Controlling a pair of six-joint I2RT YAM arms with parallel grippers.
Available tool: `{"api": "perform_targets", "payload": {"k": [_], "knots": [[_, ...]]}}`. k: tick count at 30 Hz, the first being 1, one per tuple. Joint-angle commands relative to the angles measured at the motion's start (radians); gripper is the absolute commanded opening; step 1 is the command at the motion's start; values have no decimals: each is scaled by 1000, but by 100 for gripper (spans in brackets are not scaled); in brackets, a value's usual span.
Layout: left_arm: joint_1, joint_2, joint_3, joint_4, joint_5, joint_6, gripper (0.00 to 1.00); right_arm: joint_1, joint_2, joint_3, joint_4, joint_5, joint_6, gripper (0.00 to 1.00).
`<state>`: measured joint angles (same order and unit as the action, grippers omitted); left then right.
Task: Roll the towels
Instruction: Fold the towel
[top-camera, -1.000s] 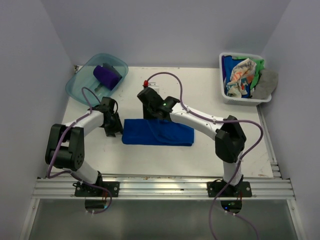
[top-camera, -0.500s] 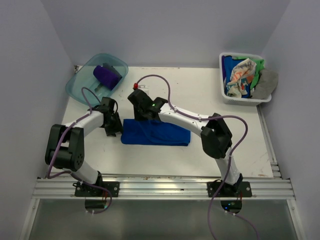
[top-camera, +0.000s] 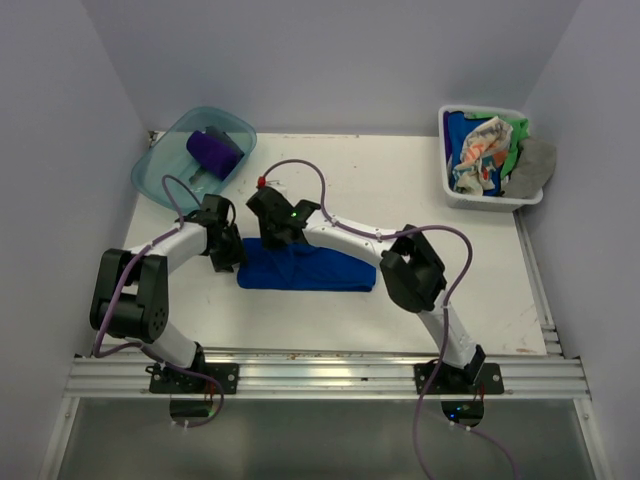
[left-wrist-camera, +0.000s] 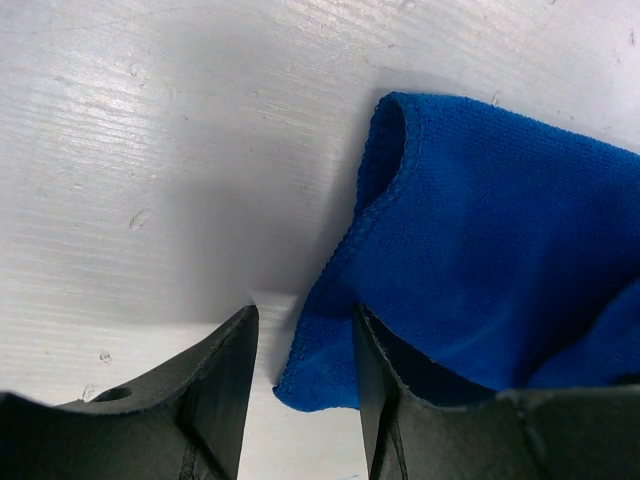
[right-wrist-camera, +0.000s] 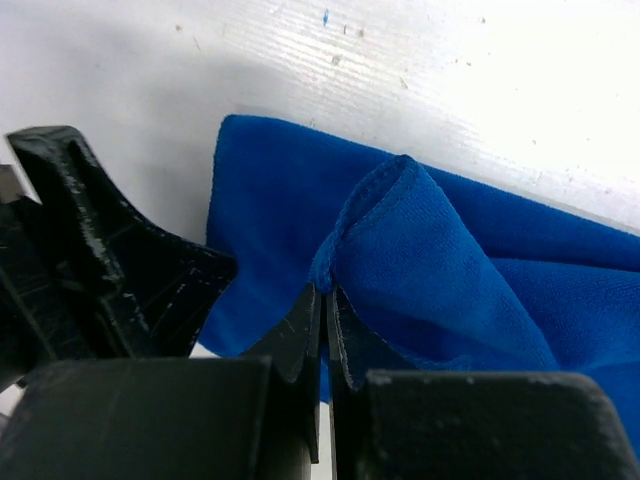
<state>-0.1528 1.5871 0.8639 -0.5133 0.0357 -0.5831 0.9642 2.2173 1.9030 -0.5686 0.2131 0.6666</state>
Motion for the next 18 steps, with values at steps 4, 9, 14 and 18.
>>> {"api": "perform_targets", "payload": {"k": [4, 9, 14, 18], "knots": [[-2, 60, -59, 36, 13, -14, 47, 10, -1, 31, 30, -31, 8, 0], [-2, 68, -57, 41, 18, -15, 47, 14, -1, 31, 53, -70, 1, 0], [-2, 80, -58, 44, 18, -15, 46, 34, 16, 59, 53, -81, -10, 0], [-2, 85, -55, 44, 18, -15, 46, 42, 39, 82, 44, -92, -10, 0]]}}
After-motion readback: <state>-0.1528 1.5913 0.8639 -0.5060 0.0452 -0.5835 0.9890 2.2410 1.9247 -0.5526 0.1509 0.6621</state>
